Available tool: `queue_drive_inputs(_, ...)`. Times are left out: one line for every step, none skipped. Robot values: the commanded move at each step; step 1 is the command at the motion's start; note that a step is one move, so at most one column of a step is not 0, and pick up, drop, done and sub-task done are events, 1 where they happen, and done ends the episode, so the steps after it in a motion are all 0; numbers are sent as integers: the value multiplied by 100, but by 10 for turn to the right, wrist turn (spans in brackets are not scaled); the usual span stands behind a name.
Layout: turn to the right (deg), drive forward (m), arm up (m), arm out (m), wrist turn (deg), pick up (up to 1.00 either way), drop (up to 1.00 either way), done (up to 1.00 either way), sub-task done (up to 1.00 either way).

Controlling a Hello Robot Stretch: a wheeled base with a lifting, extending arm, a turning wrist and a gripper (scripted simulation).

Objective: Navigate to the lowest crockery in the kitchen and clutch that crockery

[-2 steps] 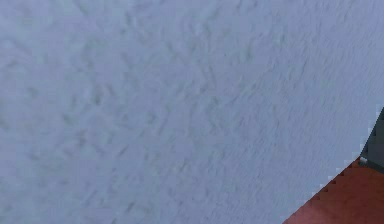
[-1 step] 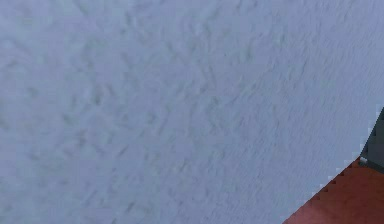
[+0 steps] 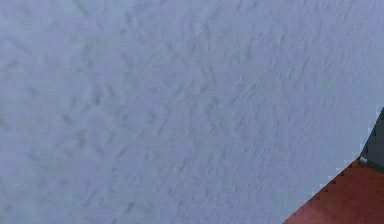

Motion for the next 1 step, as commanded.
queue_drive_inputs(0, 0, 0, 0, 0, 0, 0, 100, 0)
